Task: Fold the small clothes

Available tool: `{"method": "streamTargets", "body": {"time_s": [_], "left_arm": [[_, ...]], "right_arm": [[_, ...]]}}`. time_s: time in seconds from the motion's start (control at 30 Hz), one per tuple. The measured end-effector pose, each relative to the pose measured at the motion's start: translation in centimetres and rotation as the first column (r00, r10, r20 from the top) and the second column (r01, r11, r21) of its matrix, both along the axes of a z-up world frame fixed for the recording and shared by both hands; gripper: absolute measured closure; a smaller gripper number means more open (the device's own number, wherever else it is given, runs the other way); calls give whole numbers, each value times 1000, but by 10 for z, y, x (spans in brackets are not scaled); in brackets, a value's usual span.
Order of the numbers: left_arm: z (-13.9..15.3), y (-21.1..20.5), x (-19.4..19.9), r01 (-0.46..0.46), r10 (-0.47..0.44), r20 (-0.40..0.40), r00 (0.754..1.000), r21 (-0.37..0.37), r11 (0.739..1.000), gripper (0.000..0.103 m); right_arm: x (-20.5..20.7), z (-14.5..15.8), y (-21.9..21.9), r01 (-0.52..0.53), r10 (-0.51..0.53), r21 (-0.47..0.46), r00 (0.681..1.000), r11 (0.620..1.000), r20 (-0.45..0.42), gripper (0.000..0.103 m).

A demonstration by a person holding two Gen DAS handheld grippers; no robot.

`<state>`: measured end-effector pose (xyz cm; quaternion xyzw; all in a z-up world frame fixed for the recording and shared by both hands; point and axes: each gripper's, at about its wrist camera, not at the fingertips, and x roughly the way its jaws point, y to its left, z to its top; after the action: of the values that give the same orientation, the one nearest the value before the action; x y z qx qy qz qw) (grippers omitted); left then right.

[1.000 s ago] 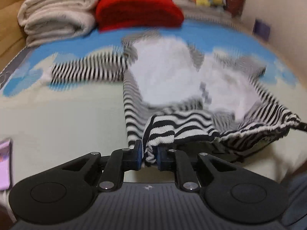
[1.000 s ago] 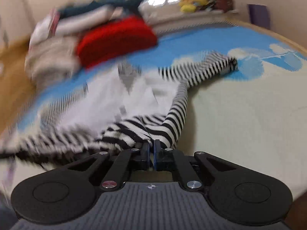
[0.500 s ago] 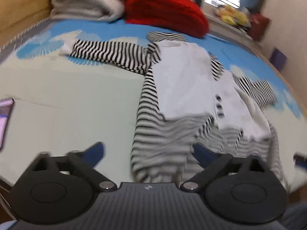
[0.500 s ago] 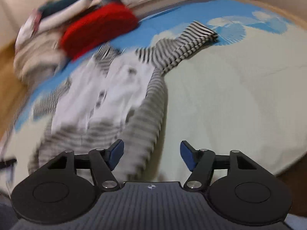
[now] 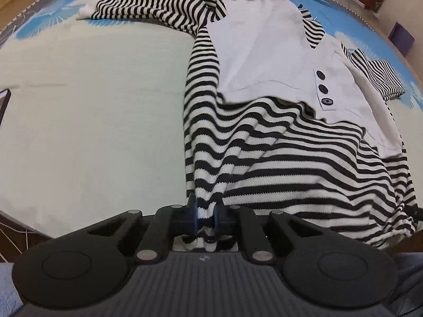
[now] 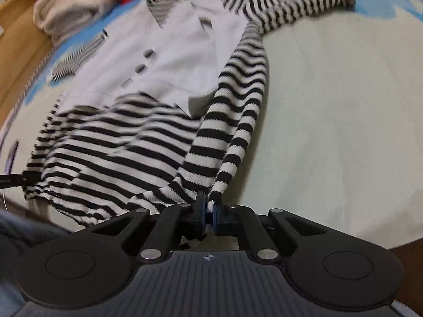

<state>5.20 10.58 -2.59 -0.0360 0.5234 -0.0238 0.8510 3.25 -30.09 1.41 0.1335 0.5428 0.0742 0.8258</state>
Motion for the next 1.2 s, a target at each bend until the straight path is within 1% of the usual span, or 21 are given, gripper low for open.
{"method": "streamTargets", "body": {"time_s": [0.03,0.1,0.17,0.23,0.37,0.47,0.5,0.57,0.63,0.67,0.77,0.8,0.87,0.9,0.93,0.97,1.03,1.07,1.1,1.17,1.2], "left_arm": [[4,2,3,-13,14,17,1000,-7,1000,75],[19,10,14,-78,79,69,994,-13,997,26],[38,15,33,-134,135,177,975,-17,991,10],[50,17,57,-165,162,242,957,-7,986,9],[42,29,127,-281,289,287,913,-70,957,3],[27,38,162,-366,387,238,891,-131,921,3],[23,39,169,-378,404,211,890,-154,913,3],[18,43,173,-374,405,171,898,-183,909,3],[14,41,182,-380,403,167,900,-151,913,3],[14,43,179,-392,411,173,895,-135,910,3],[10,52,181,-432,447,144,883,-122,893,3],[8,55,180,-448,462,132,877,-123,885,3],[6,59,179,-472,486,112,867,-132,872,3],[5,60,178,-479,494,102,864,-141,867,3],[6,60,177,-480,496,94,863,-149,864,3],[6,60,175,-478,494,87,865,-157,864,3],[5,57,176,-467,484,82,871,-164,869,3],[6,55,176,-460,477,87,875,-164,873,3],[7,54,176,-454,472,98,876,-159,876,3],[13,54,177,-442,461,127,878,-153,884,3],[19,57,178,-434,456,153,877,-155,887,3]], "right_arm": [[11,7,-9,10,-10,44,1000,999,3,92],[29,22,-34,99,-105,107,993,989,49,73],[54,41,-72,249,-266,121,953,961,148,26],[90,51,-114,410,-436,153,872,899,222,21],[178,36,-207,682,-725,248,660,688,198,21],[234,6,-251,784,-831,279,543,554,123,22],[252,-6,-258,797,-845,296,529,526,80,22],[287,-28,-254,788,-848,367,531,495,3,25],[306,-38,-247,794,-861,395,509,463,-15,67],[314,-37,-242,801,-870,385,493,459,12,99],[306,5,-239,811,-876,339,412,478,250,101],[297,20,-244,833,-877,314,358,455,320,101],[272,40,-258,890,-888,286,225,355,402,101],[260,44,-264,910,-876,261,183,324,447,101],[254,43,-271,932,-848,189,181,309,498,100],[256,36,-278,943,-827,96,227,319,514,100],[261,5,-297,926,-838,-17,350,378,418,96],[259,-11,-307,919,-867,-17,378,394,326,95],[253,-24,-313,922,-896,1,375,386,238,89],[231,-27,-313,926,-911,100,331,363,245,85],[223,-23,-308,928,-911,91,328,360,251,69]]}}
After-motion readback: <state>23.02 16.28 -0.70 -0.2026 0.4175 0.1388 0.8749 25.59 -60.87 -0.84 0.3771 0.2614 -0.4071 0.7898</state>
